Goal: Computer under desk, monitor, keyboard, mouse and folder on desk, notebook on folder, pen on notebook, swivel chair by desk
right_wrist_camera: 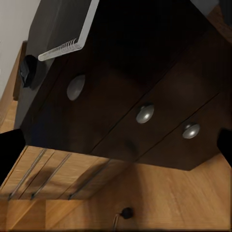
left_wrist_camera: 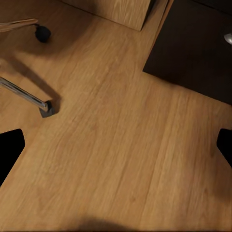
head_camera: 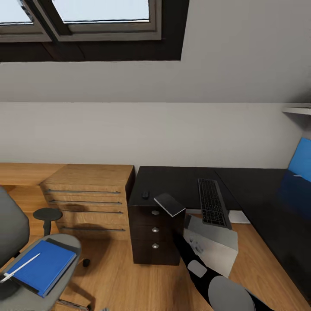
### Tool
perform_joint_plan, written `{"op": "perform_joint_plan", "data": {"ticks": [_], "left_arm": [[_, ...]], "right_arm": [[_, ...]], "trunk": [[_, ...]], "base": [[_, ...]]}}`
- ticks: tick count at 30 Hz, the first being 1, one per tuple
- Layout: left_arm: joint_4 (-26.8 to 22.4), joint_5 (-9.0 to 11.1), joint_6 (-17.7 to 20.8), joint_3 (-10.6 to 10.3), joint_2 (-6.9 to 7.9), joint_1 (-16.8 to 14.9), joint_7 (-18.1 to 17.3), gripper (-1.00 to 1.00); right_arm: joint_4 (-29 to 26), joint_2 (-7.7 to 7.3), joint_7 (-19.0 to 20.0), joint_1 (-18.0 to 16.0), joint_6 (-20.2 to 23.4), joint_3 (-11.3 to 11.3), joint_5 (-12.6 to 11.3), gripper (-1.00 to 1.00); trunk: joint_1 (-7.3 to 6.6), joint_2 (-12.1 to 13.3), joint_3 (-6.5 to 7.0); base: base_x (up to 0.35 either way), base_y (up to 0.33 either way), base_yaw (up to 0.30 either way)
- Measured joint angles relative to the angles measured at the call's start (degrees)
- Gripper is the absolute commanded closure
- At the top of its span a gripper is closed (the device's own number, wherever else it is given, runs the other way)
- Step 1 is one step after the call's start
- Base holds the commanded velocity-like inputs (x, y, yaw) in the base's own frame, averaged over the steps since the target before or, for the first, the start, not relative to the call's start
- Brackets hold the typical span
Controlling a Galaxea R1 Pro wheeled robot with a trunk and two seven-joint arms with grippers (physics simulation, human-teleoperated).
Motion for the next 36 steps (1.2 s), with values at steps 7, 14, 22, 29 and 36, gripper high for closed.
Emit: {"op": "perform_joint_plan", "data": {"ticks": [7, 14, 22, 29, 36], "left_arm": [[0.0, 0.0, 0.0, -0.1, 0.0, 0.0, 0.0, -1.0], [0.0, -0.1, 0.0, -0.1, -0.02, 0.0, 0.0, -1.0], [0.0, -0.1, 0.0, -0.1, -0.15, 0.0, 0.0, -1.0], [0.0, -0.1, 0.0, -0.1, 0.07, 0.0, 0.0, -1.0], [0.0, -0.1, 0.1, -0.1, 0.09, 0.0, 0.0, -1.0]], "right_arm": [[0.1, 0.0, 0.0, 0.0, -0.1, 0.0, 0.3, -1.0], [0.4, 0.0, -0.1, 0.1, -0.1, 0.0, 1.8, -1.0], [2.1, -2.17, -0.2, 0.7, -0.2, 0.2, 5.8, -1.0], [3.4, -5.27, -1.7, 4.6, 0.0, 0.2, 7.2, -1.0], [3.6, -6.61, -5.7, 6.6, 0.1, 0.2, 7.5, -1.0]], "trunk": [[-0.01, 0.0, 0.0], [-0.02, 0.0, 0.0], [-0.01, 0.0, 0.0], [-0.01, 0.0, 0.0], [-0.01, 0.0, 0.0]], "base": [[-0.043, 0.0, 0.0], [-0.008, 0.0, 0.0], [-0.001, 0.0, 0.0], [0.0, 0.0, 0.0], [0.0, 0.0, 0.0]]}}
